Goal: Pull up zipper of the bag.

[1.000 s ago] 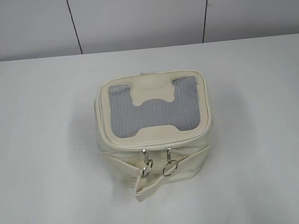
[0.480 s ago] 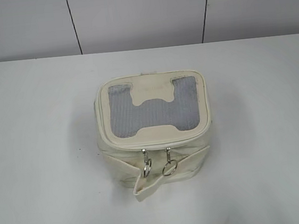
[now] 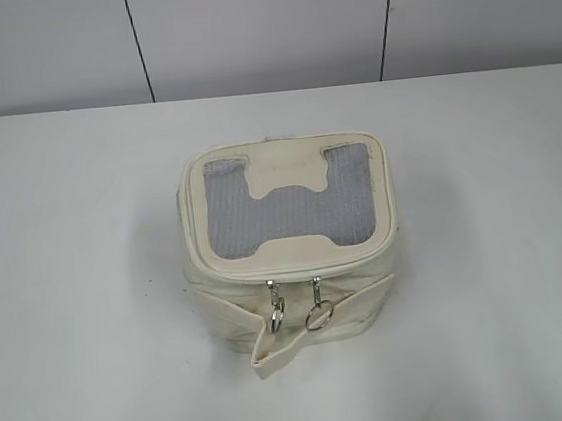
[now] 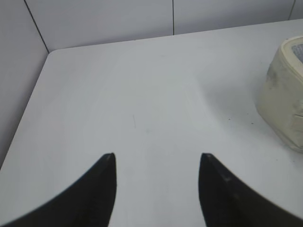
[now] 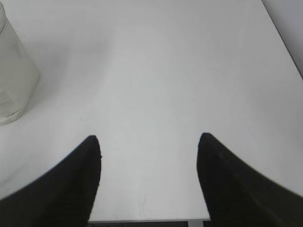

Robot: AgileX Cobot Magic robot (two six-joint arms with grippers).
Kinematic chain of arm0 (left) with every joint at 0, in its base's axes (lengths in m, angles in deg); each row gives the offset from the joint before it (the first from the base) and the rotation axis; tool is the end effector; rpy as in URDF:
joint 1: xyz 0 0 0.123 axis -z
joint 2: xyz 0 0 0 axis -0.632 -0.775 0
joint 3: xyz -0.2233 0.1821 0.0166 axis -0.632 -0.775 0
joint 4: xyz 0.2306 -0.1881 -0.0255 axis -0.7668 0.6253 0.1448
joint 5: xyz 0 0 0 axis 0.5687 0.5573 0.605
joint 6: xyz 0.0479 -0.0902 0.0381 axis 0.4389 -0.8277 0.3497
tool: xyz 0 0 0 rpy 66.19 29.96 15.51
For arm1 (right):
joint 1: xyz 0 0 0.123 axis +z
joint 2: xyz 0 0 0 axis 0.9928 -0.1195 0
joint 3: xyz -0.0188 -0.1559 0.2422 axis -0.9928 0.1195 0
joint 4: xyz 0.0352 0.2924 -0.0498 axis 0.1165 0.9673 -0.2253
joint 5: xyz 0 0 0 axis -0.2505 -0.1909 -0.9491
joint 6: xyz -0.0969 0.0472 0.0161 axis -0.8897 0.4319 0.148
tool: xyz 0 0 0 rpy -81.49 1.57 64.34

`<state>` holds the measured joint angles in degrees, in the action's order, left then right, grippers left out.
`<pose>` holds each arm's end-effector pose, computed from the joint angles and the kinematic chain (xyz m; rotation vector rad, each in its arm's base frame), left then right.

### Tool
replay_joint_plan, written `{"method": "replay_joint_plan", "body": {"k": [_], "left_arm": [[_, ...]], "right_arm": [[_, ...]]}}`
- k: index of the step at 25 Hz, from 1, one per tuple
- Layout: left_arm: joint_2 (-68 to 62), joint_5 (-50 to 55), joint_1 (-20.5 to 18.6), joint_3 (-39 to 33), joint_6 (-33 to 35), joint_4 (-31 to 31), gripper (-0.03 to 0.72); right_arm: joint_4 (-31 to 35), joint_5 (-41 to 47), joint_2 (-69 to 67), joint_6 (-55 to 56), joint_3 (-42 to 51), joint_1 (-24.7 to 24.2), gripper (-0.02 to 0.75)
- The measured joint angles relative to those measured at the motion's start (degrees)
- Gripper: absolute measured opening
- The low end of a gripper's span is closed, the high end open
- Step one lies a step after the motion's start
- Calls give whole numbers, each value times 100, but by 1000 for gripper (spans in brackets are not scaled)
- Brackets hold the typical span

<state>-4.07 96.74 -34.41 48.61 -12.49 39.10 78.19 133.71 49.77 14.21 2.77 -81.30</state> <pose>0.0430 -0.0059 0.3062 0.1726 1.9819 -0.0259 0.0487 0.0036 0.2930 -0.0427 2.0248 0.0404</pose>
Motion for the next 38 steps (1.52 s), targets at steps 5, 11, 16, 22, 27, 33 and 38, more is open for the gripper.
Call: {"method": "replay_joint_plan", "body": {"k": [5, 11, 16, 22, 27, 33, 38], "left_arm": [[0, 0, 0, 0, 0, 0, 417], [0, 0, 0, 0, 0, 0, 408], [0, 0, 0, 0, 0, 0, 393], [0, 0, 0, 0, 0, 0, 391], [0, 0, 0, 0, 0, 0, 379], [0, 0, 0, 0, 0, 0, 360], [0, 0, 0, 0, 0, 0, 354]], "right_arm": [[0, 0, 0, 0, 0, 0, 505], [0, 0, 0, -5, 0, 0, 505], [0, -5, 0, -5, 0, 0, 505], [0, -5, 0, 1, 0, 0, 505], [0, -5, 0, 1, 0, 0, 505], [0, -5, 0, -4, 0, 0, 505], [0, -5, 0, -4, 0, 0, 505]]}}
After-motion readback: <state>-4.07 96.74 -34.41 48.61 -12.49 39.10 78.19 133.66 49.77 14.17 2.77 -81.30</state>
